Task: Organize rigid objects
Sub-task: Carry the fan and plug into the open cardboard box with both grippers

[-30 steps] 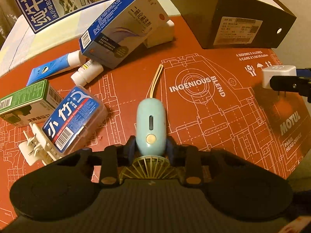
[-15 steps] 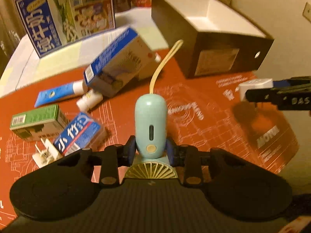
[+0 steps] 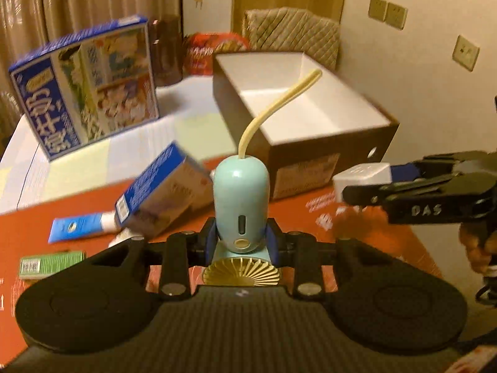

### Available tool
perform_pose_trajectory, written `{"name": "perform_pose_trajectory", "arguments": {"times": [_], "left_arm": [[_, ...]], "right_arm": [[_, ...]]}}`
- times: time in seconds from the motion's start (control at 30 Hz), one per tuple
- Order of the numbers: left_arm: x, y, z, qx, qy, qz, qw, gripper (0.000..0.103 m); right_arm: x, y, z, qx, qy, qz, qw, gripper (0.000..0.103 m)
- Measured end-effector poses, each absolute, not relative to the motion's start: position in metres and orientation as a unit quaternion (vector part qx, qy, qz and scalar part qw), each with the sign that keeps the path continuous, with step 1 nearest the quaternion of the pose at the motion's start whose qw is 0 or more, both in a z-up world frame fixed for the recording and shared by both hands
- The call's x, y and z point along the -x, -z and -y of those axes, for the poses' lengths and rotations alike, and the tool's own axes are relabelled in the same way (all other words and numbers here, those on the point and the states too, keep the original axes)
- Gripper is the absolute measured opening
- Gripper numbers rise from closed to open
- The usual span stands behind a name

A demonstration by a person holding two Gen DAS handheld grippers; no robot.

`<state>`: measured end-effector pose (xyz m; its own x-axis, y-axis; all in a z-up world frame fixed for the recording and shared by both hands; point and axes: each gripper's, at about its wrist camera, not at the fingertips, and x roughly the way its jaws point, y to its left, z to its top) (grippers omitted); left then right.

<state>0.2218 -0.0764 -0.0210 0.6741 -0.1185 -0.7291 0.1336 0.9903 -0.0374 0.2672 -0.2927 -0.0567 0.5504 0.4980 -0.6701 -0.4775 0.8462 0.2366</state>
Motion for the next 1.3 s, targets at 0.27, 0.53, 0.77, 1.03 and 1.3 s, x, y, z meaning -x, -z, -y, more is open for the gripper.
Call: {"name": "perform_pose_trajectory", "arguments": {"times": [0.27,0.53,0.77,1.03,1.3], "left_arm": [[-0.251,-0.014,0.090,-0.008,0.097,-0.362,0.927,0.028],[-0.293,-0.043,0.107,-0.004,0.128,-0.328,0.936,0.028],[-0.333,-0.045,0.124,-0.004,0.140,-0.326,0.935,0.028],[-0.372,-0.028,0.139,-0.003,0.142,-0.352,0.925,0.028],[-0.404,0.012,0.151,0.006,0.140,-0.420,0.897,0.028]], "right_arm": [[-0.287,0.033,0.302,-0.016,-0.278,-0.351,0.894,0.056],[-0.321,0.008,0.314,-0.029,-0.266,-0.319,0.909,0.056],[-0.352,0.003,0.324,-0.031,-0.247,-0.308,0.918,0.056],[-0.380,0.017,0.335,-0.023,-0.225,-0.317,0.921,0.056],[-0.404,0.046,0.340,-0.005,-0.218,-0.360,0.907,0.056]]}}
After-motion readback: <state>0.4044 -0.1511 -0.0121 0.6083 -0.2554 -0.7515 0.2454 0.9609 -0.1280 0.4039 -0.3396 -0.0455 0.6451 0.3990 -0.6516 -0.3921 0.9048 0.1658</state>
